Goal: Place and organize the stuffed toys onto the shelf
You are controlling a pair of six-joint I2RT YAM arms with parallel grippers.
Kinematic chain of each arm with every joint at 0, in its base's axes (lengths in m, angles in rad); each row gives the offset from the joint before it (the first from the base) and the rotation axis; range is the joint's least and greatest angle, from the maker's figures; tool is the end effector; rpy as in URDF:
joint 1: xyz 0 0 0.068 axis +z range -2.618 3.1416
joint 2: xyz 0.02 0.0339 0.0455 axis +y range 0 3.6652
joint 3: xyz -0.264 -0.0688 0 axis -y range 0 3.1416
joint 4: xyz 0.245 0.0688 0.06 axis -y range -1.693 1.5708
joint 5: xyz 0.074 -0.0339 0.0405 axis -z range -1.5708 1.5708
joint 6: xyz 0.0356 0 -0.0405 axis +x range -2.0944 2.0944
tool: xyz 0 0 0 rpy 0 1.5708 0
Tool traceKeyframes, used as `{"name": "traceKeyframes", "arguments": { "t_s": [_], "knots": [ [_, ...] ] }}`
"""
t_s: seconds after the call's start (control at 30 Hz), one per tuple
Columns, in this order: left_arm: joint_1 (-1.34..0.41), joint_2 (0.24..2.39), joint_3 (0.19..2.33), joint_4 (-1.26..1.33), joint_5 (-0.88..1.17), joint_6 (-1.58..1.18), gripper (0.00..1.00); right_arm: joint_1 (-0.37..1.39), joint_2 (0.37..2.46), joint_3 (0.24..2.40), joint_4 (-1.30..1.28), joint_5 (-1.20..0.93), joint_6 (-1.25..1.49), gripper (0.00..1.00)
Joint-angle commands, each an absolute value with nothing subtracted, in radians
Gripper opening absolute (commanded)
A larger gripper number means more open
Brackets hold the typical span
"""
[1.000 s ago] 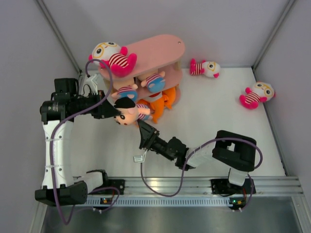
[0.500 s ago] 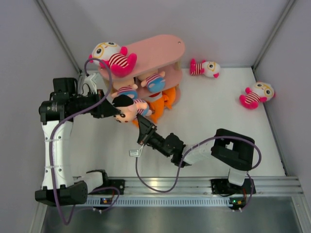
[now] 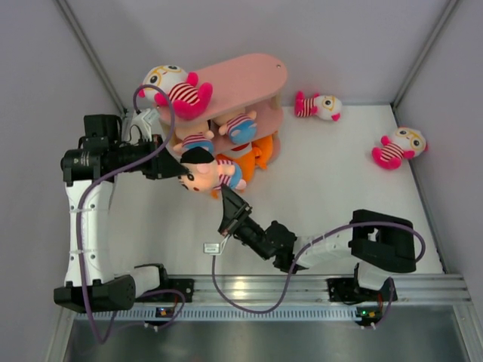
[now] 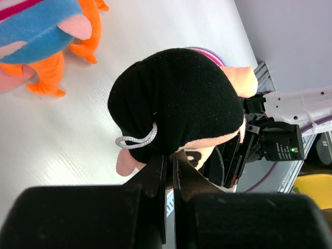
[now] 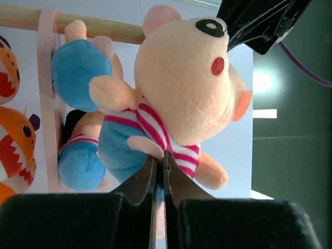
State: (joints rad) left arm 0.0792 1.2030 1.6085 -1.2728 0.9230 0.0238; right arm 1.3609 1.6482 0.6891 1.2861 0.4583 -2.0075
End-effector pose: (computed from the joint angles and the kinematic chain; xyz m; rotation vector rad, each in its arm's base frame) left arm 0.1900 -0.0134 0.4388 0.3403 2.2092 -1.0506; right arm 0.0843 0.3200 0.2446 -1.2980 0.2647 -0.8369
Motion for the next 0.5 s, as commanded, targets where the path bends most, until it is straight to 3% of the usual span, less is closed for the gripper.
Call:
{"name": "traceKeyframes", "arguments": {
  "t_s": [0.0, 0.03, 0.1, 0.17, 0.3, 0.37, 0.47],
  "knots": [
    [0.086, 1.213, 1.658, -1.252, 0.877, 0.040, 0.05, 1.404, 1.575, 0.686, 1.364, 0.534, -2.177, 0.00],
    [0.086, 1.215, 1.667, -1.252, 0.870, 0.041, 0.13, 1.410, 1.554, 0.683, 1.339, 0.544, -2.158, 0.00],
    [0.086, 1.227, 1.675, -1.253, 0.861, 0.049, 0.13, 1.437, 1.507, 0.683, 1.231, 0.595, -2.076, 0.00],
    [0.086, 1.233, 1.687, -1.253, 0.847, 0.055, 0.20, 1.468, 1.467, 0.684, 1.128, 0.659, -2.001, 0.00],
    [0.086, 1.243, 1.694, -1.253, 0.857, 0.064, 0.30, 1.522, 1.314, 0.727, 0.683, 0.719, -1.623, 0.00],
    [0.086, 1.243, 1.692, -1.253, 0.859, 0.071, 0.42, 1.535, 1.266, 0.764, 0.501, 0.704, -1.384, 0.00],
    [0.086, 1.238, 1.692, -1.255, 0.864, 0.081, 0.62, 1.534, 1.207, 0.801, 0.347, 0.701, -1.244, 0.00]
  ]
}}
